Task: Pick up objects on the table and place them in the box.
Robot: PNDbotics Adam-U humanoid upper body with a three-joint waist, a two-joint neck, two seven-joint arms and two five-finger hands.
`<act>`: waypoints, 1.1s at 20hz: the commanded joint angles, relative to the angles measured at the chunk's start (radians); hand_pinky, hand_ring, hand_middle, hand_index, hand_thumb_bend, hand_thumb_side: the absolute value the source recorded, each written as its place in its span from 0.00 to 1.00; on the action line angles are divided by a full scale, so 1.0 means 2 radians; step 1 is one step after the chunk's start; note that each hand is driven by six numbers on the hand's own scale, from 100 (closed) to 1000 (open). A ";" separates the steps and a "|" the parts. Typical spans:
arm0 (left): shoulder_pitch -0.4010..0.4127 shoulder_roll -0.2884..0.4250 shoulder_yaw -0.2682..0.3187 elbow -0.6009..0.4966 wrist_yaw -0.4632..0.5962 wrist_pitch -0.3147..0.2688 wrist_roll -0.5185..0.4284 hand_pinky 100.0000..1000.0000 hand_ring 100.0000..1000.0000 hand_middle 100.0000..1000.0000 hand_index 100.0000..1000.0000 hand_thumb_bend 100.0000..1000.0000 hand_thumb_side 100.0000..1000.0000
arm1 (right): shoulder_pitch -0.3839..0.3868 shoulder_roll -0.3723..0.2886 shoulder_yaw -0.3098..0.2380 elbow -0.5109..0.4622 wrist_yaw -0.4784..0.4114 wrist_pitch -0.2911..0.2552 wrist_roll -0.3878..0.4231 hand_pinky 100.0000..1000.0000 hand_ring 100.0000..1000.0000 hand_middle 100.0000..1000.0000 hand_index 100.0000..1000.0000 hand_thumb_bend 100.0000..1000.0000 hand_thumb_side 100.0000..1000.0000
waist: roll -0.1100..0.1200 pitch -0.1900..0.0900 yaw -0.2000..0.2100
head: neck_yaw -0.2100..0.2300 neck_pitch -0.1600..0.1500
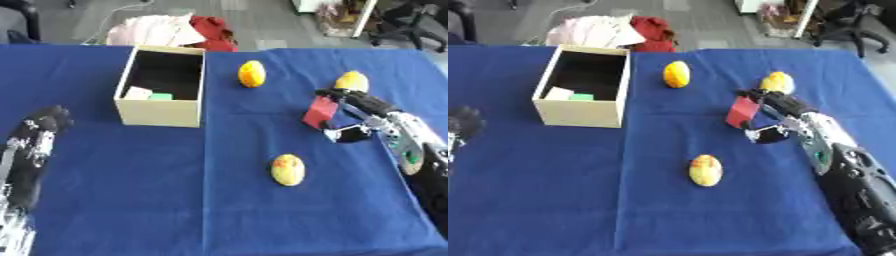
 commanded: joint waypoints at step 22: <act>-0.004 0.009 0.002 -0.008 0.003 -0.001 -0.001 0.87 0.76 0.73 0.81 0.01 0.61 | -0.073 -0.016 0.018 -0.086 -0.074 -0.029 -0.052 0.72 0.49 0.41 0.71 0.00 0.11 | 0.000 -0.010 0.004 | 0.005 -0.009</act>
